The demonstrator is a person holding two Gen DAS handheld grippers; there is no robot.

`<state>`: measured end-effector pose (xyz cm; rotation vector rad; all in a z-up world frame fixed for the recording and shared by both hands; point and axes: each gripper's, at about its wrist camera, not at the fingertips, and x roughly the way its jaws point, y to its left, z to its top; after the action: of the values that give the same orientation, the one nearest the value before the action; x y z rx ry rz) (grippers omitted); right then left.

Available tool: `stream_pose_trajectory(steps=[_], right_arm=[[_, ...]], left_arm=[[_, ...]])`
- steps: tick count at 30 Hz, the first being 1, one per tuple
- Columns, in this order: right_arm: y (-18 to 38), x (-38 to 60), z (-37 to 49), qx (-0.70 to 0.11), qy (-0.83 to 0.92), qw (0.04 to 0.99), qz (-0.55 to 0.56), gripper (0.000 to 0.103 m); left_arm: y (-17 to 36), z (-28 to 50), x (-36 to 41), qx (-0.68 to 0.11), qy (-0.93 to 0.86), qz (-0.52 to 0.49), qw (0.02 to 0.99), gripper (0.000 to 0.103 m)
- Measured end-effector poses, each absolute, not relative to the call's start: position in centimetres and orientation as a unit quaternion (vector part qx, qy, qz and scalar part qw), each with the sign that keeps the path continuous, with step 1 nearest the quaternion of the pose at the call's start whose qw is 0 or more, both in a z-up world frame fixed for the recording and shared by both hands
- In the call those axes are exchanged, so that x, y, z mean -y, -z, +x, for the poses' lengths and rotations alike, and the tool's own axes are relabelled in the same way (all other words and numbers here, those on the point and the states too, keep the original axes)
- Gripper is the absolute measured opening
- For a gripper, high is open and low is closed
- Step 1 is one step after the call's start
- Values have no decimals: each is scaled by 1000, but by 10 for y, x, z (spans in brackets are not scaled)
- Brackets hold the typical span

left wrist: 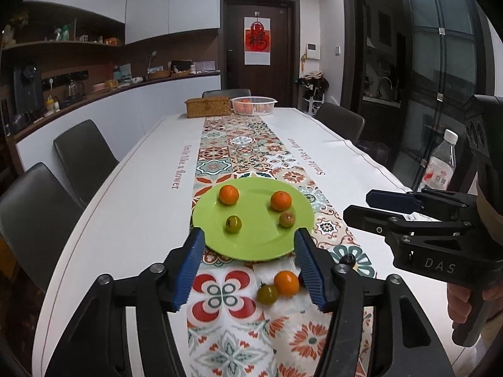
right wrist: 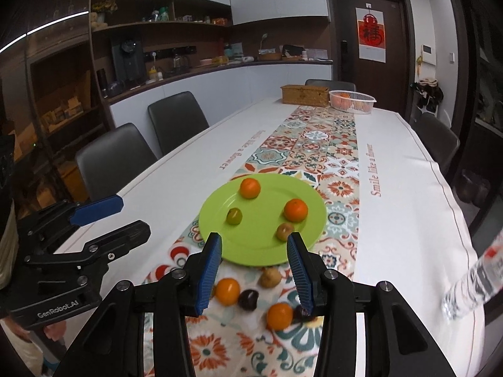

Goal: Organize fruits
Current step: 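Withdraw both tools from the plate back toward the remaining fruits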

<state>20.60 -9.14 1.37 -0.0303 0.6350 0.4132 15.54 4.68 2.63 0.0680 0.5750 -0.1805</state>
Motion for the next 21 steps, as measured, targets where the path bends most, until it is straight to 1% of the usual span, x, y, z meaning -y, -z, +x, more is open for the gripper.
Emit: stream_pose_trajectory(steps=[5,13,21], right_arm=[[-6,96,189,-312,-196,930,-12,44],[10,102,166,-312,-181,932,-7,44],[33,105,165,-343,-171,924,-5,44]], left_arm=[[-23,136,-41,-269,76,55,958,64],[-7,124,-38,-268,69,55,959,65],[16,126,-37,-285,80,54,954,65]])
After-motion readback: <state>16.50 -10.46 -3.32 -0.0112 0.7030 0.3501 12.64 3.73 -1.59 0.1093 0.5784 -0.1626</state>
